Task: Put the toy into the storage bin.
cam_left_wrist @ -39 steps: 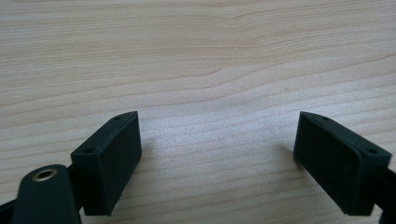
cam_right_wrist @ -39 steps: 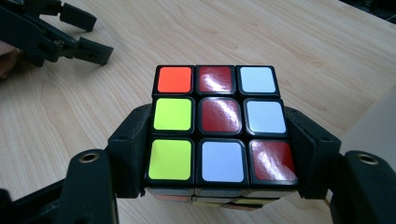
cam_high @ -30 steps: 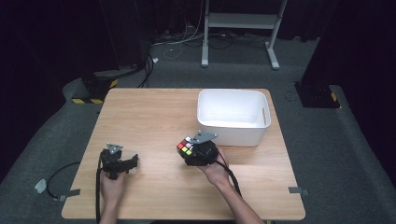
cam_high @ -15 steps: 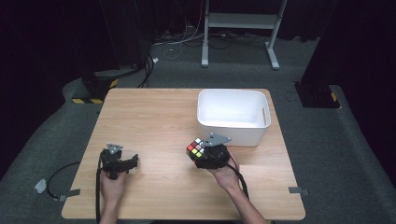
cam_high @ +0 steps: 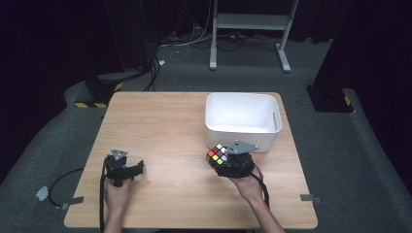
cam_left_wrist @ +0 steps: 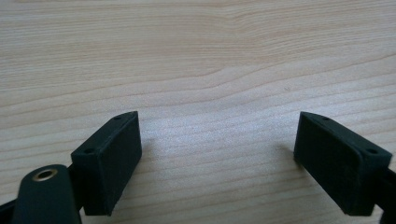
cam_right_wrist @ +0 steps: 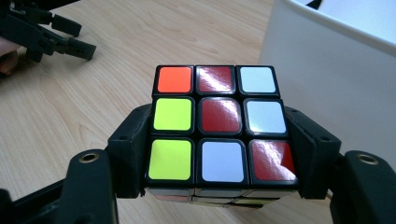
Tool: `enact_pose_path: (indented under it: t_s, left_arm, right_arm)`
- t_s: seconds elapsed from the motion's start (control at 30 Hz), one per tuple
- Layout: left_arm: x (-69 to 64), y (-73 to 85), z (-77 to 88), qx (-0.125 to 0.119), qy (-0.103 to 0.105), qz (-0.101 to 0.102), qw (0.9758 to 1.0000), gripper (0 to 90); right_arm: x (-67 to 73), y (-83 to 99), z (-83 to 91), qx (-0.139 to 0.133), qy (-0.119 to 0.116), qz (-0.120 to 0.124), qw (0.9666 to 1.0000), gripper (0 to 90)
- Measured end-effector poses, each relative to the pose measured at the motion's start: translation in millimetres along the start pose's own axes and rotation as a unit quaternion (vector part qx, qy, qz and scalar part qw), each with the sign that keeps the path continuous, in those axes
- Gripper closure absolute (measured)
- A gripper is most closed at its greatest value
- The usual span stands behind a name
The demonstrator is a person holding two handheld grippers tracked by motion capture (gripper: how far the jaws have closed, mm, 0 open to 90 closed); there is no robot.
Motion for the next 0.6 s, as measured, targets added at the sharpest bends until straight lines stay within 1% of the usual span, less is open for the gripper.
enact_pose_path:
  t_s: [0.2,0.37,0.6]
  left_arm:
    - [0.0,0.0,-0.1,-0.001,0.0,0.0,1.0,15.3]
    - [-0.3,-0.1,-0.1,-0.001,0.0,0.002,1.0,15.2]
    - [-0.3,-0.1,-0.1,-0.001,0.0,0.001,1.0,15.2]
  right_arm:
    - [-8.6,5.0,5.8,0.002,0.0,-0.003,1.0,33.6]
    - [-15.9,9.3,10.1,-0.003,-0.002,-0.02,0.9998,33.6]
    - [-23.2,6.1,18.1,-0.008,0.0,-0.023,0.9997,33.6]
Point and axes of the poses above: each handheld gripper's, and its own axes: z roughly backward along the jaws, y roughly out of its underside, x roughly to its left, the point moved 7 cm from there along -z, roughly forward along the jaws
